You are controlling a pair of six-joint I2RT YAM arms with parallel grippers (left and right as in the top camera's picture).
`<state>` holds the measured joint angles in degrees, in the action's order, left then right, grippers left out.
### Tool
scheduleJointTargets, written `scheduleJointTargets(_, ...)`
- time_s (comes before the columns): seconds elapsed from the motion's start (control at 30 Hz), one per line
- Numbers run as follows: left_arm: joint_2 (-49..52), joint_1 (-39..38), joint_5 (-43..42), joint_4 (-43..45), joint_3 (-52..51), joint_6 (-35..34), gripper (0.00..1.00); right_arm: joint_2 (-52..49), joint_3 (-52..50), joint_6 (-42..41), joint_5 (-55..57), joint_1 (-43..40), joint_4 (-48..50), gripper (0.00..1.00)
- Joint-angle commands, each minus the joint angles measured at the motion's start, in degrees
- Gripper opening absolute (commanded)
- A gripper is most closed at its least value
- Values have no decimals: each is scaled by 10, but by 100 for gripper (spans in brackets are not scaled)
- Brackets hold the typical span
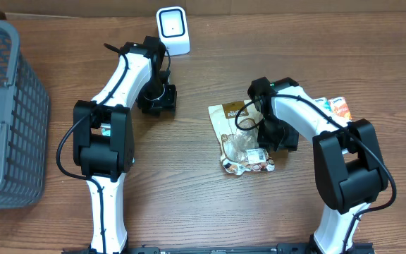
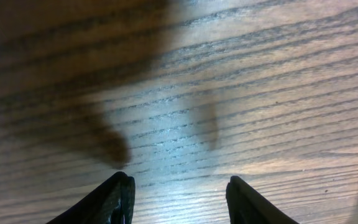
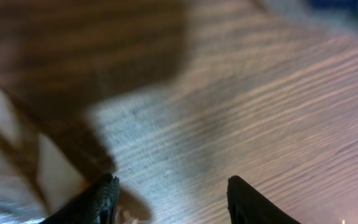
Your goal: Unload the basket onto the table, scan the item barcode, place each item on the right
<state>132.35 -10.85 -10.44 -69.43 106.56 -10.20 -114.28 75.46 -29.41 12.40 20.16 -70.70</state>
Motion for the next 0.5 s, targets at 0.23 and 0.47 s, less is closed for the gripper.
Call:
scheduleJointTargets(0.23, 6, 54, 5, -127, 173, -1, 54, 11, -11, -2, -203, 90, 54, 50)
scheduleJointTargets(0.47, 6, 68, -1, -152, 230, -2, 54, 11, -11, -57, -316, 172, 317, 63)
